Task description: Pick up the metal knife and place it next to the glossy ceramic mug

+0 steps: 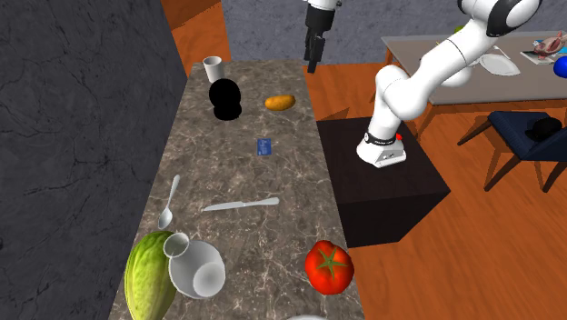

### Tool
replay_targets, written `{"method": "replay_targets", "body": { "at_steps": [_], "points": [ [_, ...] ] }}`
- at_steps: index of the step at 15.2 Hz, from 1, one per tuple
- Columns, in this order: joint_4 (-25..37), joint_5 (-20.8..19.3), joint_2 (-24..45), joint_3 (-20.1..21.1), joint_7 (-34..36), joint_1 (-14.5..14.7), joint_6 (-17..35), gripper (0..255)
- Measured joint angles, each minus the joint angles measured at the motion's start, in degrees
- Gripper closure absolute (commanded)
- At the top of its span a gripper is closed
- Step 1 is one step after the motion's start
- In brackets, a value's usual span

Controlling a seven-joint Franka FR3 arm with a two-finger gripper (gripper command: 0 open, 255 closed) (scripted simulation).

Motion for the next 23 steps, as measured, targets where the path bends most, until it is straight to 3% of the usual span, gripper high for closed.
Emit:
{"method": "replay_targets", "body": {
  "at_steps": [3,13,23],
  "points": [
    [0.0,0.4,1.7,1.1,0.9,0.4,1.4,0],
    [3.8,2.4,17.7,9.6,8.5,3.4,11.4,0],
    [14.8,-0.8,38.6,16.8,17.3,5.4,18.7,0]
  ]
}}
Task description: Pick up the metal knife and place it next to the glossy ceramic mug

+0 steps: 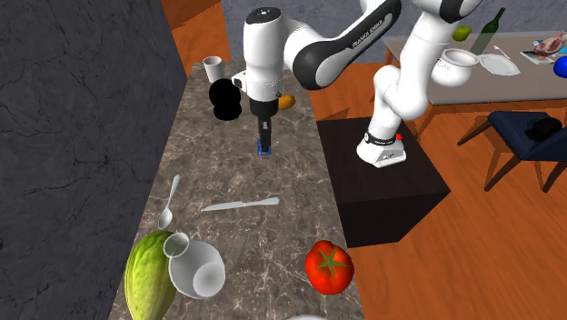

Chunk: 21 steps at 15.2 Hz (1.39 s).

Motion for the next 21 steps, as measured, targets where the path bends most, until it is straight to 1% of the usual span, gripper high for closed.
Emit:
{"method": "replay_targets", "body": {
  "at_steps": [3,6,11,14,16,21],
  "points": [
    [5.5,-2.2,6.9,1.6,3.1,0.9,0.3,0],
    [9.6,-4.4,12.9,2.6,5.7,2.1,1.0,0],
    [19.9,-8.6,24.8,3.4,10.0,5.2,0.4,0],
    [27.1,-10.6,31.4,3.3,11.9,7.4,-1.4,0],
    [27.7,-11.1,32.8,3.2,12.4,7.9,-0.8,0],
    [26.4,-11.8,34.8,2.9,12.8,8.1,2.3,0]
  ]
}}
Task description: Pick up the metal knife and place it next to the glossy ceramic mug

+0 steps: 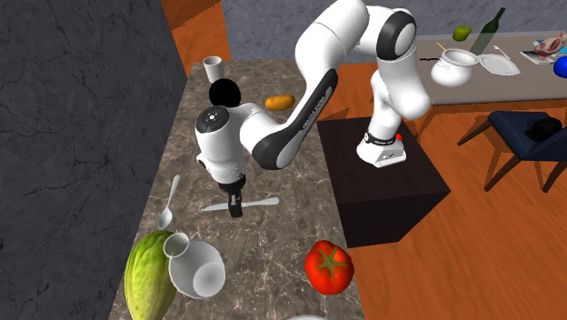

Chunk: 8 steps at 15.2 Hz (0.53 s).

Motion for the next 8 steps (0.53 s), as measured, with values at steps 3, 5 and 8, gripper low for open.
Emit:
{"method": "replay_targets", "body": {
  "at_steps": [3,5,8],
  "points": [
    [-0.6,-0.1,0.2,-0.1,0.1,0.0,0.8,0],
    [-0.6,-0.1,0.3,-0.1,0.1,0.0,0.8,0],
    [-0.6,-0.1,0.3,-0.1,0.1,0.0,0.9,255]
  ]
}}
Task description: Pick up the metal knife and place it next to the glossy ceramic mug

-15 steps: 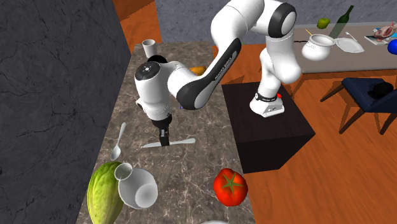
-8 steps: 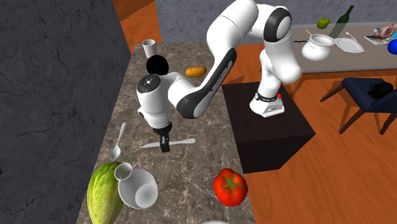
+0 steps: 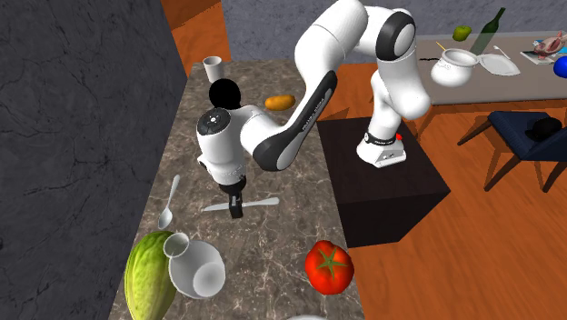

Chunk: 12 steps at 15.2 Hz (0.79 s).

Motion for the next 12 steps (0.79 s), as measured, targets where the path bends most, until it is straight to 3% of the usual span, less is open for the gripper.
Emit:
{"method": "replay_targets", "body": {
  "at_steps": [12],
  "points": [
    [0.3,0.1,-0.4,0.1,-0.1,0.0,-0.7,255]
  ]
}}
